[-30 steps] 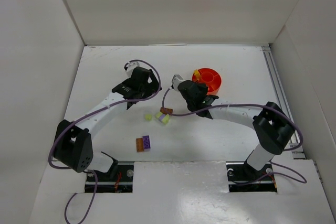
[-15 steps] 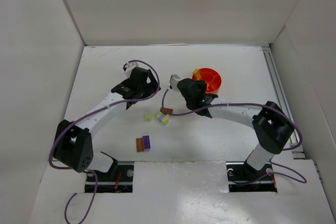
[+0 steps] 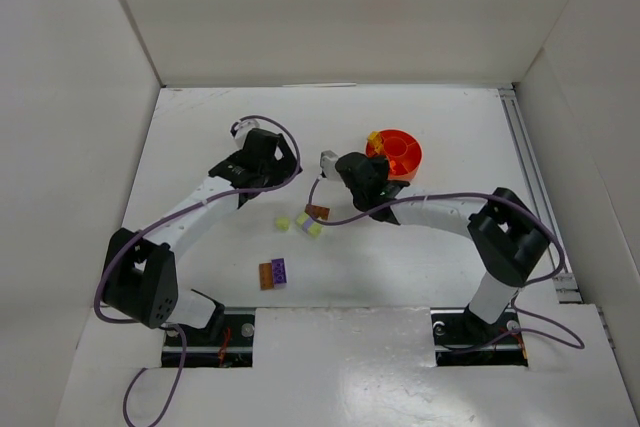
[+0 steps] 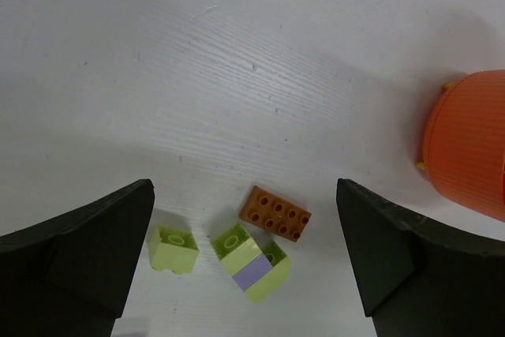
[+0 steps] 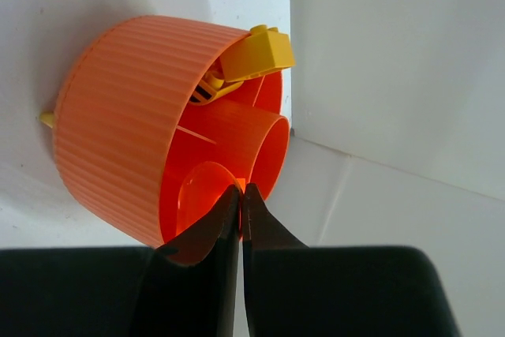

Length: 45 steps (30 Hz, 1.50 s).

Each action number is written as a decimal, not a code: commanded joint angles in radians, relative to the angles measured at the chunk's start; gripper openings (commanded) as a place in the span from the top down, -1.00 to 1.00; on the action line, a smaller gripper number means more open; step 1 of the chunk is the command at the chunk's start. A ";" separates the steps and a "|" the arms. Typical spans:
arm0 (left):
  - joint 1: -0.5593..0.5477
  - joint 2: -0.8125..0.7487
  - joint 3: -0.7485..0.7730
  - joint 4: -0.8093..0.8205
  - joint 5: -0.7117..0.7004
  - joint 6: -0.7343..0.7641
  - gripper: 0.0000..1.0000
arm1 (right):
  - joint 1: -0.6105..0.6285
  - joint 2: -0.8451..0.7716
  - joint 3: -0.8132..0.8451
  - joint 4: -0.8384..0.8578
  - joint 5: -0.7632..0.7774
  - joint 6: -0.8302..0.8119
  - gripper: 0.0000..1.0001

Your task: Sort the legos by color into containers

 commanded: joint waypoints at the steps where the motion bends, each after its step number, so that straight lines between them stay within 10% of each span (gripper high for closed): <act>1: 0.008 -0.004 -0.010 0.018 0.001 0.016 -1.00 | -0.022 0.005 0.004 0.051 0.008 -0.023 0.85; 16: 0.017 0.016 -0.010 0.008 0.010 0.016 -1.00 | -0.032 0.028 0.023 0.060 0.018 -0.014 0.35; 28: 0.017 -0.003 -0.058 -0.021 0.038 0.049 -1.00 | -0.041 -0.249 -0.008 0.060 0.008 0.185 -0.10; 36: -0.052 0.008 -0.078 -0.079 -0.008 0.025 -0.68 | -0.238 -0.477 -0.008 -0.215 -0.339 0.659 -0.21; 45: -0.052 -0.064 -0.171 -0.124 -0.057 -0.104 -0.53 | -0.312 -0.627 -0.115 -0.301 -0.491 0.707 -0.21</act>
